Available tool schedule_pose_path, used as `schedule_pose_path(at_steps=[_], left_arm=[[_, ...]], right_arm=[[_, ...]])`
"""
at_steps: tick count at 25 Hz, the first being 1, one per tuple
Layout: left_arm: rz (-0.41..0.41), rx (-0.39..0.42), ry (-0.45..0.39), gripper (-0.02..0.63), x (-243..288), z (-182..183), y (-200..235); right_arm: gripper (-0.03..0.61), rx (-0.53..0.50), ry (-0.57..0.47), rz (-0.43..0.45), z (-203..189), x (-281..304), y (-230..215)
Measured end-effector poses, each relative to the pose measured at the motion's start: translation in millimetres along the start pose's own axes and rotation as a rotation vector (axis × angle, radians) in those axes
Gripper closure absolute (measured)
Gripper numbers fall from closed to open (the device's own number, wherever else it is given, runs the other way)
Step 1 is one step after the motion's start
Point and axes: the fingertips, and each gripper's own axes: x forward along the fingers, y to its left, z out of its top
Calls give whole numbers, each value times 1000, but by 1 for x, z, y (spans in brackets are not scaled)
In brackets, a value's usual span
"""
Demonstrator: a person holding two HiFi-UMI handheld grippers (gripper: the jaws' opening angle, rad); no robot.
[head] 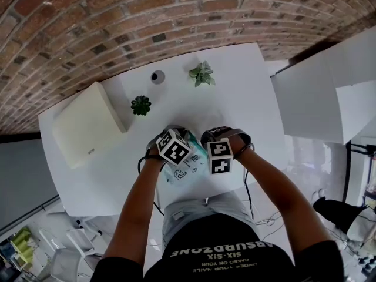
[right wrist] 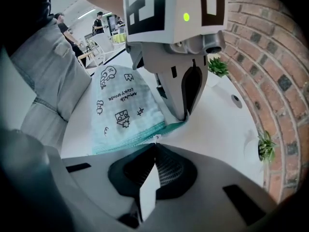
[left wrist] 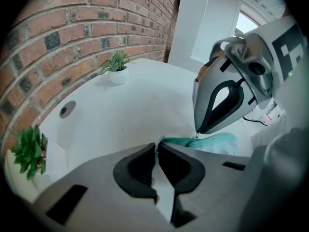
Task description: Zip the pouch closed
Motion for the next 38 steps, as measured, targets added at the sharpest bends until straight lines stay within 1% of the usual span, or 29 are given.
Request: schedule_pose_path(at_steps=[15,22,28,38], left_arm=[[3,3,6,586,0,0,0],[9,1,4,586,1,0,-1],[11,4,4,586,0,0,-1],[20,3,6,586,0,0,0]], right_arm=[[578,-19,4,6,-1,-2,7],[578,-11,4,5,-2,-3,10],[578,16,-7,-7,-2,-5,10],[578,20,-4,-11,-4,-7,14]])
